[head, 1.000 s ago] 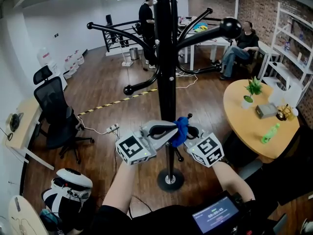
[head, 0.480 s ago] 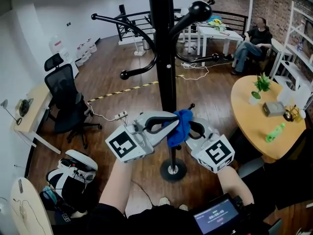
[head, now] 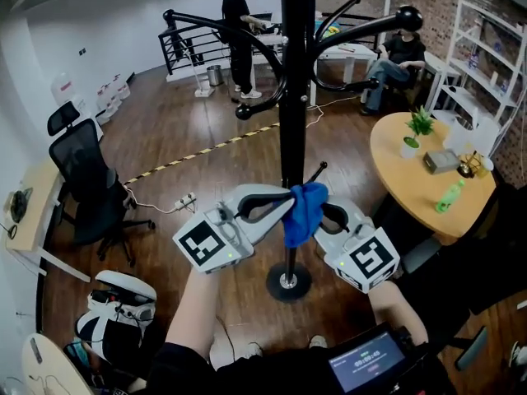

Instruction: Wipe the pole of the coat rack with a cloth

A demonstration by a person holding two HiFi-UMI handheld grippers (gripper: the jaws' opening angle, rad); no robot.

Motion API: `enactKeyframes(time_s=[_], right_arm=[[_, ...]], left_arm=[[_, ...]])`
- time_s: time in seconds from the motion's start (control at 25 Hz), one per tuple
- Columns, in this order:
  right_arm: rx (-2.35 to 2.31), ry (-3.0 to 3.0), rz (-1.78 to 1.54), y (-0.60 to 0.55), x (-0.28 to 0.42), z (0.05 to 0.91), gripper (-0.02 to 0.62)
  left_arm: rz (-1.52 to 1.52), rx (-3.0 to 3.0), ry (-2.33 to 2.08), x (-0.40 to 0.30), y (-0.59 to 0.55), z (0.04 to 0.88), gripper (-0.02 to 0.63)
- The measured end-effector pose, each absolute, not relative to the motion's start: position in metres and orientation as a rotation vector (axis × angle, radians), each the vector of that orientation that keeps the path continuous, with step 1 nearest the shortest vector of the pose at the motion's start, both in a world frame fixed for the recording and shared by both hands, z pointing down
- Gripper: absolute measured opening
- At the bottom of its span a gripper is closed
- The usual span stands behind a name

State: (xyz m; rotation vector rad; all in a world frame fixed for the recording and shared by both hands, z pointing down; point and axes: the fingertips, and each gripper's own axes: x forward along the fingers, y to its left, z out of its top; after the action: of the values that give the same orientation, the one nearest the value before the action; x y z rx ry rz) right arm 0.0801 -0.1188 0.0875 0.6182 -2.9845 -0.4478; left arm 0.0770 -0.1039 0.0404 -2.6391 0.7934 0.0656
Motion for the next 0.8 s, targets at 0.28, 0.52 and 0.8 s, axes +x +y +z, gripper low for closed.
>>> enactKeyframes(time_s=[0.28,0.52,0.8], right_arm=[[0.829,-2.918,-0.309,-0.098,0.047,0.133,0.049],[0.917,-2.902,-0.2,-0.111,0.046,0.182,0.049],[0.918,-2.921,-0.252,-0.121,0.044,0.28,0.049]], left_arm=[[0.087,-2.745,0.608,0.045,-0.095,0.078,0.003],[0.103,-2.842,0.572,0.042,-0.112,0.133,0.005],[0.121,-2.772,0.563,0.047,-0.131,0.228,0.005]])
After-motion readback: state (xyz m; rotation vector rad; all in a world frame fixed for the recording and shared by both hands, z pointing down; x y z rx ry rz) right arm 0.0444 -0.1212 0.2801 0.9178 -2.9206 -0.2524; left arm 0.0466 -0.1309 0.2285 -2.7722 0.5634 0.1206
